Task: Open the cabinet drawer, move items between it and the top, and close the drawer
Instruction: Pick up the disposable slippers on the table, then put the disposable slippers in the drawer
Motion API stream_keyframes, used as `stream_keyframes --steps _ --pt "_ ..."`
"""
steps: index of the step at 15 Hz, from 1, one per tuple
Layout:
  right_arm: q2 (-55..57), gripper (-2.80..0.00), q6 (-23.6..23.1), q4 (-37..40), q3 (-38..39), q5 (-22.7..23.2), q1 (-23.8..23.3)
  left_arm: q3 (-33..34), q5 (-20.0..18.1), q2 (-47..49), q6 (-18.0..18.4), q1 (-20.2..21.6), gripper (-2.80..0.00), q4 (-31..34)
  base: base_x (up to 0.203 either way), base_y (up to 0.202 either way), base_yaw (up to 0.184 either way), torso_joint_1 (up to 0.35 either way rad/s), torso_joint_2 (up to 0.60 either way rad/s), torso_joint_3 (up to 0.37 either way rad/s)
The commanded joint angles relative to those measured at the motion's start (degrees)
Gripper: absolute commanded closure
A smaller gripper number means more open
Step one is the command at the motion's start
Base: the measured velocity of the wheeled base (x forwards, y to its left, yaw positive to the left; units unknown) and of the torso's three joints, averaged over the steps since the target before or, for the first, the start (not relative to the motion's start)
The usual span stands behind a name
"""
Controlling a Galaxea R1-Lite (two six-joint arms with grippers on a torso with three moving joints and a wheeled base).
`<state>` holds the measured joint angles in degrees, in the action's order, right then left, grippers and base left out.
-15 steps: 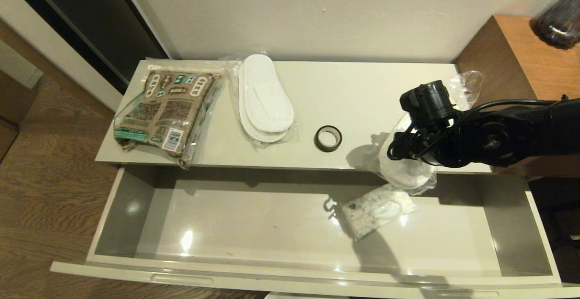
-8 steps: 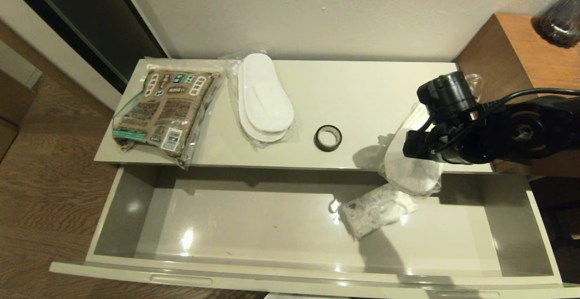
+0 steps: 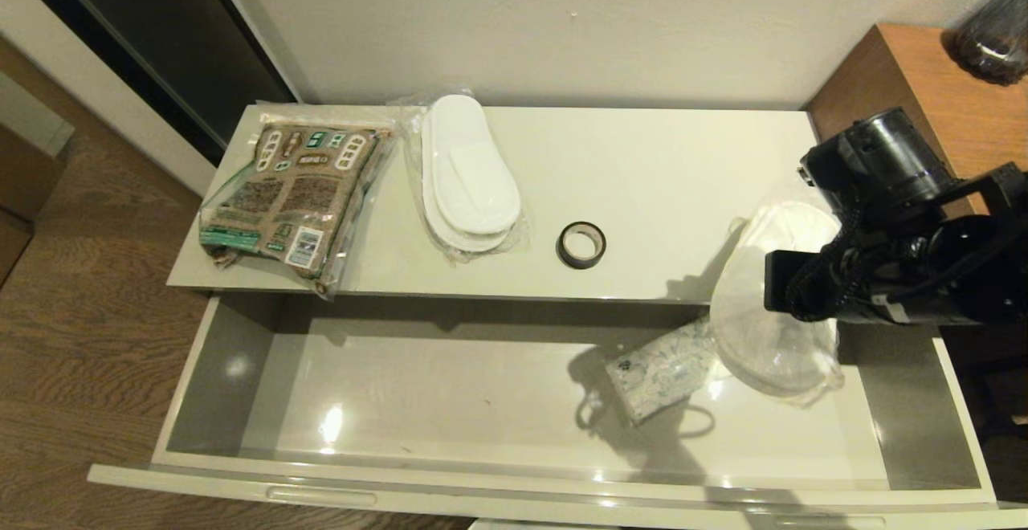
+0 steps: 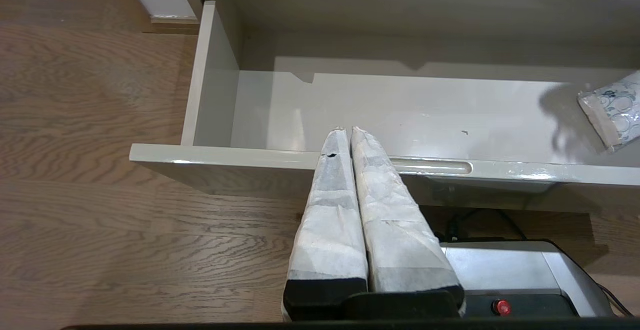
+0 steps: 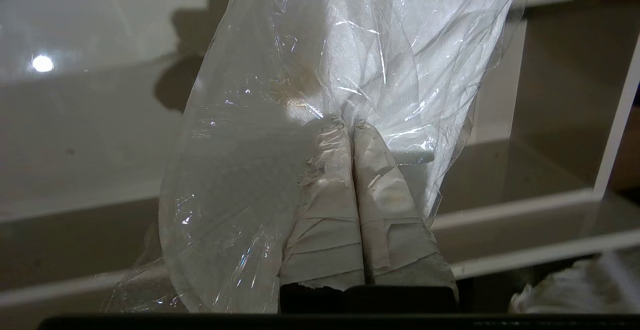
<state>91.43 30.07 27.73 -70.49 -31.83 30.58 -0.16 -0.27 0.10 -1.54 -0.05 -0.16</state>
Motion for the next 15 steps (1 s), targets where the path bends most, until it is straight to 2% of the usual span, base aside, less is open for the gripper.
stream_keyframes --steps 1,2,3,5,7,11,15 --pt "-4.9 0.00 10.4 8.6 1.2 -0.5 3.7 0.0 0.0 0.0 0.0 0.0 0.00 0.0 0.000 0.000 0.000 0.000 0.00 0.000" --pt "-5.0 0.00 16.6 11.7 0.8 -0.6 4.3 0.0 0.0 0.0 0.0 0.0 0.00 0.0 0.000 0.000 0.000 0.000 0.00 0.000" --pt "-5.2 0.00 20.8 12.7 0.5 -0.6 4.2 0.0 0.0 0.0 0.0 0.0 0.00 0.0 0.000 0.000 0.000 0.000 0.00 0.000" --pt "-6.9 0.00 22.0 11.9 1.0 -0.6 1.6 0.0 0.0 0.0 0.0 0.0 0.00 0.0 0.000 0.000 0.000 0.000 0.00 0.000" --pt "-8.0 0.00 22.6 11.7 4.2 -0.9 1.3 0.0 0.0 0.0 0.0 0.0 0.00 0.0 0.000 0.000 0.000 0.000 0.00 0.000" --pt "-8.3 0.00 25.3 7.7 16.4 -5.1 1.4 0.0 0.0 0.0 0.0 0.0 0.00 0.0 0.000 0.000 0.000 0.000 0.00 0.000" --pt "-9.6 0.00 25.8 0.9 25.1 -5.6 1.4 0.0 0.0 0.0 0.0 0.0 0.00 0.0 0.000 0.000 0.000 0.000 0.00 0.000"
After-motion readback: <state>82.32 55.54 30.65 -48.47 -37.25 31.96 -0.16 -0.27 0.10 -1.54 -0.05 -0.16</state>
